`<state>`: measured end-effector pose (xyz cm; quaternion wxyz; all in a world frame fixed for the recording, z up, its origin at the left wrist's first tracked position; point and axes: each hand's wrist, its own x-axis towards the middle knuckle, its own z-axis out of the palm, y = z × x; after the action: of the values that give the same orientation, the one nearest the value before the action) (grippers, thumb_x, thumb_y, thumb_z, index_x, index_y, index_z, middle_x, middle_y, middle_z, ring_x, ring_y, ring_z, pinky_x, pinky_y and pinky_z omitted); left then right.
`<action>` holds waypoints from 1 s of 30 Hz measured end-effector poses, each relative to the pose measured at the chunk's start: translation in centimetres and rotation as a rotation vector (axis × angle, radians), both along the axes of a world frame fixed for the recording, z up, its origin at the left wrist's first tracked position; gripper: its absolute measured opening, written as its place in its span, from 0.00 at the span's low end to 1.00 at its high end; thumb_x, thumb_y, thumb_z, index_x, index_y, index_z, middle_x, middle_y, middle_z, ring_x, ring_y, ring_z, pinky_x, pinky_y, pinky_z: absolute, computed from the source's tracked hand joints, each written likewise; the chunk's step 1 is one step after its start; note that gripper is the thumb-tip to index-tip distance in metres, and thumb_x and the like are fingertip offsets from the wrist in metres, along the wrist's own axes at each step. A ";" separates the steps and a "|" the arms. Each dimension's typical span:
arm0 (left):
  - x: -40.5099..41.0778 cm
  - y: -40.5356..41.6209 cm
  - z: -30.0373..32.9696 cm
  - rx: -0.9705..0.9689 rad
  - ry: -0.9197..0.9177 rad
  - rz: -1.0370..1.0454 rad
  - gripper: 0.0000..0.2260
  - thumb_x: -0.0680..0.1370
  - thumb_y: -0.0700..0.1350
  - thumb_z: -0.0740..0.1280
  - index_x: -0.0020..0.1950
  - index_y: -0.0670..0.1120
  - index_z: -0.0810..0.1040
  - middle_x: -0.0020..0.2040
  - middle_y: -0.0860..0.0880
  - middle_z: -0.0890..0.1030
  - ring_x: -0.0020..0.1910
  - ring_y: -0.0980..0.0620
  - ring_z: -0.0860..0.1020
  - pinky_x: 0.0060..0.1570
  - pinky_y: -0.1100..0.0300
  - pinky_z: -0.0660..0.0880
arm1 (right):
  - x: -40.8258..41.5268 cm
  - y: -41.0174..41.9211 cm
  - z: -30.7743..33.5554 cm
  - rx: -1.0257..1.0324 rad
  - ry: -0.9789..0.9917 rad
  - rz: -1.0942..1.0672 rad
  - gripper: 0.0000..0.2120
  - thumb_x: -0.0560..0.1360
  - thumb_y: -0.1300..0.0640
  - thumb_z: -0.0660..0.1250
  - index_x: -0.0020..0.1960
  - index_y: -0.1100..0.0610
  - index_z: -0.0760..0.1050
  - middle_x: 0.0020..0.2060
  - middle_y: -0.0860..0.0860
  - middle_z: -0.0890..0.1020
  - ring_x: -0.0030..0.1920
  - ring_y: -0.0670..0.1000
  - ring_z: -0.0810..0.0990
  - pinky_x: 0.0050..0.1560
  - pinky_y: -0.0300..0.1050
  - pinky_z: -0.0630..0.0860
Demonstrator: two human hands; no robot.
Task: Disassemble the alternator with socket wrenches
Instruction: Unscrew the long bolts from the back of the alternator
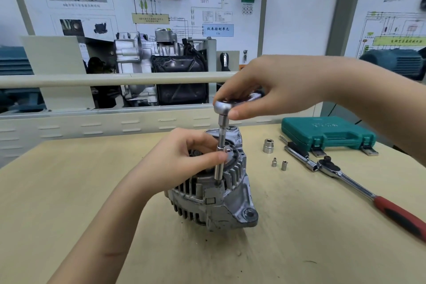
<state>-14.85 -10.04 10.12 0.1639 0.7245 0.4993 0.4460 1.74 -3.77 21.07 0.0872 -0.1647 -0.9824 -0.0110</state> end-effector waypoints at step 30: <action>1.1 0.3 -0.3 0.027 0.008 0.067 0.08 0.70 0.50 0.69 0.36 0.47 0.81 0.33 0.53 0.82 0.33 0.59 0.78 0.34 0.69 0.71 | 0.0 0.2 -0.2 0.067 -0.018 -0.063 0.20 0.68 0.39 0.57 0.48 0.51 0.78 0.34 0.46 0.80 0.36 0.45 0.77 0.41 0.42 0.74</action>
<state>-13.75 -9.79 9.81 0.1368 0.7113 0.5179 0.4551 1.78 -3.52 20.87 0.0832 -0.1924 -0.9766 -0.0480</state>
